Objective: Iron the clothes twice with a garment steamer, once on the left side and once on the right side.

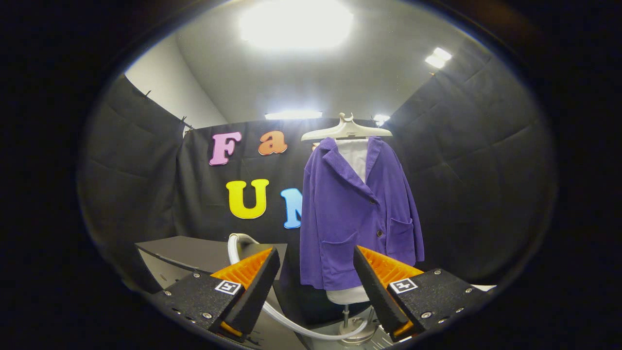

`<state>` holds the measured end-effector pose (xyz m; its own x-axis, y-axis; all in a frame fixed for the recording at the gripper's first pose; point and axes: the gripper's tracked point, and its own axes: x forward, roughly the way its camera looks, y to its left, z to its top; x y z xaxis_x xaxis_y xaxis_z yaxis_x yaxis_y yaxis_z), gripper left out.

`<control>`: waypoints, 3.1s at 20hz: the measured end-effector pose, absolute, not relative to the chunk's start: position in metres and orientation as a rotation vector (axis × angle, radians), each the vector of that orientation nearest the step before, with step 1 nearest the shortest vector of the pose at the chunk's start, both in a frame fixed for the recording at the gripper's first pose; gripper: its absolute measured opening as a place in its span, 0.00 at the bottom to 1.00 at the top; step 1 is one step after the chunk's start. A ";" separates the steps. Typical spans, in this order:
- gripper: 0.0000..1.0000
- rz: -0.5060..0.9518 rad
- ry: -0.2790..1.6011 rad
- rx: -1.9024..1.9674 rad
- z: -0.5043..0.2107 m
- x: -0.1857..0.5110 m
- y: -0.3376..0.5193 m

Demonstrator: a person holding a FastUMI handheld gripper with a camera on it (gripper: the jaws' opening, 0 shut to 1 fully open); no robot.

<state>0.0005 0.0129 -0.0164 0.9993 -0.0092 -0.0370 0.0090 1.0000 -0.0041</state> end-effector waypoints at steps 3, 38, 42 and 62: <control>0.95 -0.020 0.042 0.003 -0.017 0.001 0.016; 0.94 0.471 0.327 0.109 0.037 0.284 0.213; 0.94 0.489 0.462 0.152 0.002 0.320 0.233; 0.90 0.545 1.068 0.398 -0.179 0.334 0.284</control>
